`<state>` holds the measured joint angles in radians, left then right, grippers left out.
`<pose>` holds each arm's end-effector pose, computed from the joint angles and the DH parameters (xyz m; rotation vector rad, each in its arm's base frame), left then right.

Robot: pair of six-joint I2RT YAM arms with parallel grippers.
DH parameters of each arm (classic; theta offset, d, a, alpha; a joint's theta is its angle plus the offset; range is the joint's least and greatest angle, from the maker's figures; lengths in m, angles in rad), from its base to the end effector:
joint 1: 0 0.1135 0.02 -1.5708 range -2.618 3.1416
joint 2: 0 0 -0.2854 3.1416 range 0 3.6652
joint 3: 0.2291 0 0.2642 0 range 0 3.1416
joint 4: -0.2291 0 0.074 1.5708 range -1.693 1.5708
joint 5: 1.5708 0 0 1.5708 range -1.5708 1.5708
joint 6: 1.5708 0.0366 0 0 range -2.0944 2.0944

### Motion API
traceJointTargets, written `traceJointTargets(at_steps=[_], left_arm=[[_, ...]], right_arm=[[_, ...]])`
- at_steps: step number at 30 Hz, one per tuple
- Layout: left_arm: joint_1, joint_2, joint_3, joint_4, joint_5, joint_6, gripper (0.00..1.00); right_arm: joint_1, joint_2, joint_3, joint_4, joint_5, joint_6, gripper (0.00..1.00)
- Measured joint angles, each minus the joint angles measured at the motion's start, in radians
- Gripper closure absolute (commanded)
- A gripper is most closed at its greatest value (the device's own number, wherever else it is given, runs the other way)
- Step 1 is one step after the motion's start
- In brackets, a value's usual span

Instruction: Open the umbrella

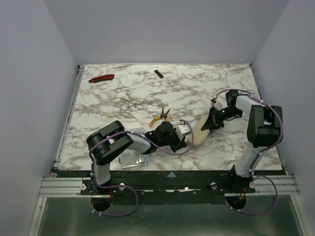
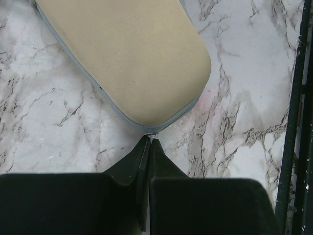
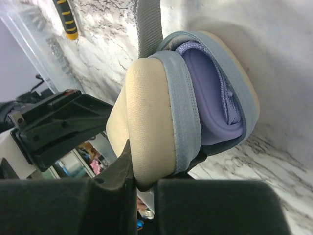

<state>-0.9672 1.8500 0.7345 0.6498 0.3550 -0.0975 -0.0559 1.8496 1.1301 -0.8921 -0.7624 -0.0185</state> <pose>0.1953 -0.3056 0.1345 1.1218 1.8503 -1.0056 0.3284 0.0069 0.1631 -0.0781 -2.9051 -1.1662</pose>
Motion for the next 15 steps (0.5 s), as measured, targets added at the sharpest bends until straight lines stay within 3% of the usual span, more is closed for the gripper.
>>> traceJointTargets(at_steps=[15], left_arm=[[0.057,0.022,0.094,-0.094,0.026,0.050,1.00]], right_arm=[[0.037,0.094,0.076,-0.109,-0.089,-0.314,1.00]])
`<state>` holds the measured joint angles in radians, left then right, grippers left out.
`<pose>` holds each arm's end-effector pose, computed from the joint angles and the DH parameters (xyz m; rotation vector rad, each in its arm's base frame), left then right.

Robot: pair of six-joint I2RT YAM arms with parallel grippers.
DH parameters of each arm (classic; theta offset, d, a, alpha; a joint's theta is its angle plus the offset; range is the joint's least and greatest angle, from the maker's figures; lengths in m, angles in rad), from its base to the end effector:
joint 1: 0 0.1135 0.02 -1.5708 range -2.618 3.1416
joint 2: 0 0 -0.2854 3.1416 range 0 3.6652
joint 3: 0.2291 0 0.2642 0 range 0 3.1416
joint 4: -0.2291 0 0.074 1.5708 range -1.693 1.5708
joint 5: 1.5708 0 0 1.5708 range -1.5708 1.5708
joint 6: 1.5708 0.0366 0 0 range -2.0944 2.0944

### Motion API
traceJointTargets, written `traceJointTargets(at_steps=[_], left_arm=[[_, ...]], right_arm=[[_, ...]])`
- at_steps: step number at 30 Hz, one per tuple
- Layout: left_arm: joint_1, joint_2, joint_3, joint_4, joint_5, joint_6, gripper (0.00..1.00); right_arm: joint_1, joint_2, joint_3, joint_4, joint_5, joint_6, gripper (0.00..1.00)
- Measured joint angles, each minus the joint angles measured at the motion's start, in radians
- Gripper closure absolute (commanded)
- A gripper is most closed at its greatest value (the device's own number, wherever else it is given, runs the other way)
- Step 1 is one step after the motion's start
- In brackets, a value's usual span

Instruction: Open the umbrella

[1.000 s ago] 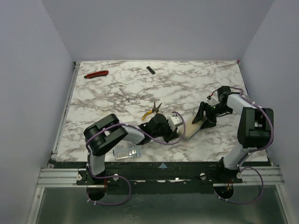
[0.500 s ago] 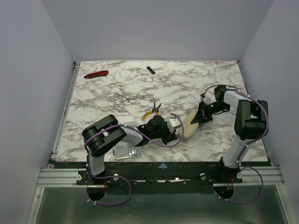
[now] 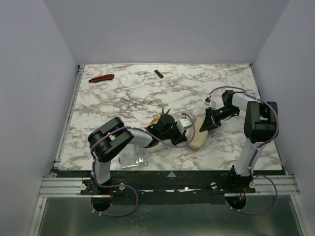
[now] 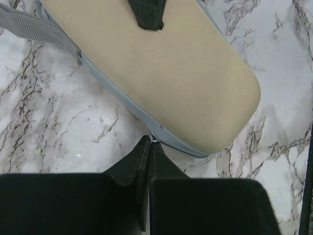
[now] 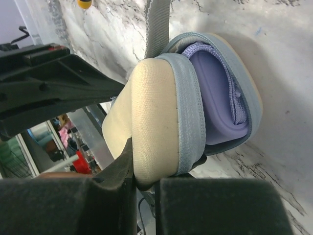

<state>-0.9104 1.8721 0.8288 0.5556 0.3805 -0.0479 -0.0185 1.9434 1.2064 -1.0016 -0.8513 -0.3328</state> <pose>0.2233 -0.3096 0.1433 1.1272 1.8527 -0.9656 0.3388 0.0213 0.1541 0.3381 -2.8273 -1.3119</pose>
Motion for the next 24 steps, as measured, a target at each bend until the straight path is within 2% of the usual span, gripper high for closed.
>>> traceJointTargets(at_steps=[10,15,18,20,22,24], left_arm=[[0.037,0.049,0.101,-0.068,0.037,0.034,1.00],[0.067,0.114,0.232,-0.147,0.044,-0.013,1.00],[0.072,0.124,0.262,-0.183,0.048,-0.043,1.00],[0.073,0.126,0.277,-0.206,0.048,-0.074,1.00],[0.077,0.131,0.298,-0.237,0.050,-0.116,1.00],[0.086,0.138,0.314,-0.259,0.059,-0.160,0.91]], right_arm=[[0.006,0.028,0.036,-0.053,-0.010,-0.113,1.00],[0.006,0.035,0.036,-0.065,-0.023,-0.134,0.99],[0.006,0.035,0.036,-0.065,-0.025,-0.137,0.98],[0.006,0.035,0.035,-0.066,-0.026,-0.137,0.96],[0.006,0.035,0.035,-0.065,-0.027,-0.136,0.89],[0.006,0.035,0.036,-0.065,-0.028,-0.132,0.78]])
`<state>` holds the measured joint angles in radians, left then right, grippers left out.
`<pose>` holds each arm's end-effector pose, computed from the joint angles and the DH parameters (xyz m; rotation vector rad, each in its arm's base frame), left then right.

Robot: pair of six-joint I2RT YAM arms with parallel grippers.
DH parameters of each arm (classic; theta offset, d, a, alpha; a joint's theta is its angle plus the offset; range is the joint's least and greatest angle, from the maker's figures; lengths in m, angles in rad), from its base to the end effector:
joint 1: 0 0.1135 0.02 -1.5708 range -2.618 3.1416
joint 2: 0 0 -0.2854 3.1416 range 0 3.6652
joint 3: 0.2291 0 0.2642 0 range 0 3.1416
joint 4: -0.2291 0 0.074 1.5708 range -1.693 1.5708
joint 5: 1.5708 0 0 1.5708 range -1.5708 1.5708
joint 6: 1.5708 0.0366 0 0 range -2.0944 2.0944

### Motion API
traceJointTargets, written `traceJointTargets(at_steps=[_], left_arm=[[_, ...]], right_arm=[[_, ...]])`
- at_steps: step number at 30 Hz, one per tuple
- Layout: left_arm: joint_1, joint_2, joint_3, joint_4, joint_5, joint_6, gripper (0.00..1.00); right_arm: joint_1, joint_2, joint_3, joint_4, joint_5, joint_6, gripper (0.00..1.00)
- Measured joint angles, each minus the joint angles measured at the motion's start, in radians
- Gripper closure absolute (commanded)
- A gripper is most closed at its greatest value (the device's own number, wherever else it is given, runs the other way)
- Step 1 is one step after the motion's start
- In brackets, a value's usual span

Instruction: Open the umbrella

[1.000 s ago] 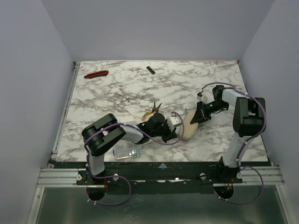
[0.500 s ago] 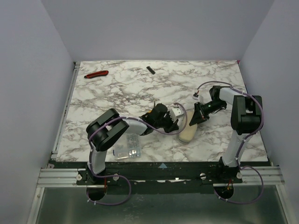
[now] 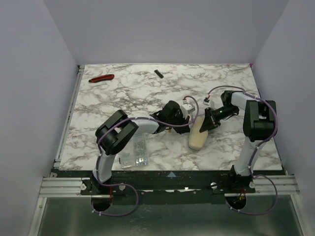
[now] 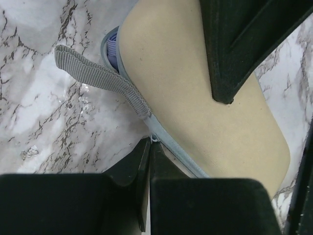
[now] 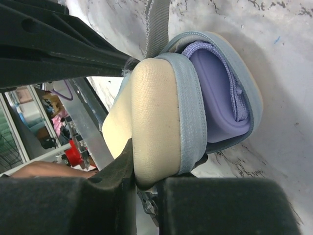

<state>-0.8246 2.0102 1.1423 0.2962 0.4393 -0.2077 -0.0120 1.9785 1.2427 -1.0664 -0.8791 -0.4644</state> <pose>0.2897 -0.3363 0.1563 0.9486 2.0701 -1.0477 0.3422 0.0241 0.1525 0.4824 -2.7835 -1.3663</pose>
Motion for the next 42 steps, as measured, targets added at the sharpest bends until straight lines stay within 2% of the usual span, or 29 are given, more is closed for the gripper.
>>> traceJointTargets(at_steps=[4,6,8,9,10,11,18,28,36,42], left_arm=[[0.021,0.000,0.002,-0.004,0.011,-0.047,0.64],[0.042,-0.016,-0.019,0.010,0.016,-0.051,0.46],[0.069,-0.055,-0.054,0.009,0.018,-0.044,0.37],[0.081,-0.079,-0.071,0.008,0.018,-0.037,0.24],[0.097,-0.103,-0.084,0.006,0.018,-0.033,0.20],[0.106,-0.117,-0.091,0.007,0.018,-0.027,0.08],[0.153,-0.247,-0.139,0.000,0.018,0.018,0.06],[0.155,-0.349,-0.215,-0.049,0.022,0.070,0.05],[0.149,-0.430,-0.240,-0.055,0.016,0.089,0.01],[0.103,-0.437,-0.237,-0.071,-0.064,-0.023,0.01]], right_arm=[[0.000,0.004,0.026,-0.007,0.005,0.017,0.49],[0.005,0.004,0.042,-0.011,0.020,0.026,0.39],[0.005,0.002,0.052,-0.013,0.033,0.031,0.36],[0.005,-0.001,0.053,-0.013,0.037,0.034,0.35],[0.005,-0.006,0.053,-0.017,0.041,0.037,0.35],[0.005,-0.013,0.052,-0.019,0.044,0.042,0.35],[0.004,-0.104,0.010,-0.045,0.011,0.060,0.36],[0.013,-0.113,0.011,-0.048,-0.138,0.110,0.36],[0.093,-0.112,0.029,0.021,-0.185,0.197,0.27],[0.121,-0.117,0.018,0.152,-0.203,0.331,0.18]])
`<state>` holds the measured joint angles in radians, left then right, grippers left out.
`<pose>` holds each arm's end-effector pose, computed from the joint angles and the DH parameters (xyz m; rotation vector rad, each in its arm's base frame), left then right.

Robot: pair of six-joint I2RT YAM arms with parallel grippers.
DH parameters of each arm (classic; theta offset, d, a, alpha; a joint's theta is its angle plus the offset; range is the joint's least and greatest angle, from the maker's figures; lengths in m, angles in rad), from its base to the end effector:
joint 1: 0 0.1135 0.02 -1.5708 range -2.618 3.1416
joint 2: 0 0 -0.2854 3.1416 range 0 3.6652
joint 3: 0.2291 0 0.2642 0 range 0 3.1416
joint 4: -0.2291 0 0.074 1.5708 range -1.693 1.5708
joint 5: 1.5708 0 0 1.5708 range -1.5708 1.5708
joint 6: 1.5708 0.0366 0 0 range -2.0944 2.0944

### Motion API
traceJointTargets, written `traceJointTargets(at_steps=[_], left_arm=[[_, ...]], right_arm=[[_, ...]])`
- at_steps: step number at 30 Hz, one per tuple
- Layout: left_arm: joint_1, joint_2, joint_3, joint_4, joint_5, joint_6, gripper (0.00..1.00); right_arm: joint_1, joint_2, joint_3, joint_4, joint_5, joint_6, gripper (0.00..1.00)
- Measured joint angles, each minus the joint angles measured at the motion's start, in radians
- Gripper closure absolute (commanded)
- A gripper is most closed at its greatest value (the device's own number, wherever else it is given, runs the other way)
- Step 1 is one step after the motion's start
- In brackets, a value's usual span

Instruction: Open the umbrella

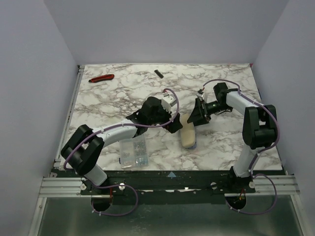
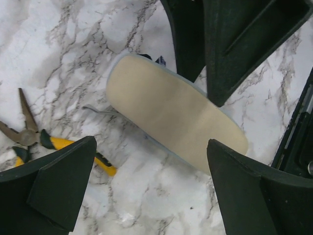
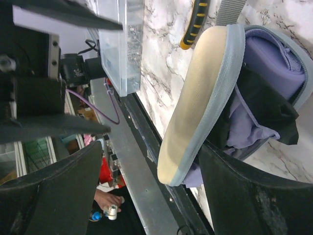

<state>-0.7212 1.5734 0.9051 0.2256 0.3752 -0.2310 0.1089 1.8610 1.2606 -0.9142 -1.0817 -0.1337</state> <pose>0.2596 -0.2461 0.2403 0.7563 1.9814 -0.9658 0.3474 0.0705 0.2001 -0.3638 2.6163 1.5852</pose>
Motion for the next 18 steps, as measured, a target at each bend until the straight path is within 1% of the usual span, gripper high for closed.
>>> traceJointTargets(at_steps=[4,8,12,15,18], left_arm=[[-0.087,0.000,0.003,-0.011,-0.095,-0.062,0.01],[-0.147,0.010,0.029,-0.044,-0.165,-0.120,0.01],[-0.132,0.032,0.063,-0.063,-0.220,-0.178,0.02],[-0.097,0.029,0.047,-0.061,-0.231,-0.191,0.02],[-0.072,0.005,0.016,-0.067,-0.225,-0.192,0.01]], right_arm=[[0.008,-0.032,-0.053,0.108,-0.012,0.118,0.17],[0.014,-0.051,-0.081,0.173,-0.038,0.195,0.17],[0.033,-0.056,-0.082,0.201,-0.064,0.240,0.17],[0.069,-0.071,-0.082,0.234,-0.071,0.277,0.17],[0.109,-0.074,-0.082,0.304,-0.058,0.313,0.17]])
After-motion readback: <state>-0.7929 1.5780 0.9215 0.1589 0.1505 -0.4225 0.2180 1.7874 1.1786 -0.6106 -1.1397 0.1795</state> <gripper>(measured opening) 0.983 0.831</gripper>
